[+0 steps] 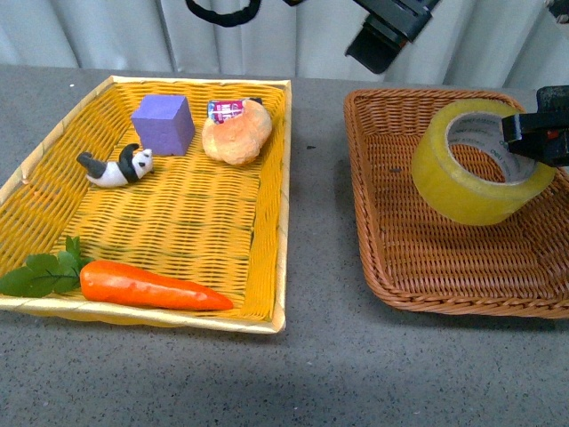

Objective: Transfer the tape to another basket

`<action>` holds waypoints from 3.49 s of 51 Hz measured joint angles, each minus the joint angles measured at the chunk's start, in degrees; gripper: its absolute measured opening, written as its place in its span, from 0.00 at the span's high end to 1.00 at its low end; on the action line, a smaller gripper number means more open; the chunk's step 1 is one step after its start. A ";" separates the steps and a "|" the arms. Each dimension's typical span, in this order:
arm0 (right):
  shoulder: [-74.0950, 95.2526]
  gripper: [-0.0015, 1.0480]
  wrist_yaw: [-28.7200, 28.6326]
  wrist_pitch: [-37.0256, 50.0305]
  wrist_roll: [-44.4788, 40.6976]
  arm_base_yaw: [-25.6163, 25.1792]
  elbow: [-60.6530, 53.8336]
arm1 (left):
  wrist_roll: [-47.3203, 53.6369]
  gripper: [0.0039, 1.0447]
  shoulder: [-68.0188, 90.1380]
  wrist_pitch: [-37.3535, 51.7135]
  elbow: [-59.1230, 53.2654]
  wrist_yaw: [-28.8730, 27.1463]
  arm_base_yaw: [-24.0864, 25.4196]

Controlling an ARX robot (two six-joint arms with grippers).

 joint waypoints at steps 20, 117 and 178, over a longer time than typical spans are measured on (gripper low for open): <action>12.41 0.85 1.09 -2.49 -0.85 -1.44 8.61 | -15.80 0.06 -6.51 9.62 -11.13 -11.98 7.43; -58.75 0.99 6.12 38.42 3.87 -3.45 -51.78 | -21.40 0.97 -74.42 30.62 -77.31 2.60 26.51; -92.72 0.99 6.08 6.75 3.89 -3.45 -52.63 | -21.42 0.97 -106.90 -1.99 -77.35 2.67 26.51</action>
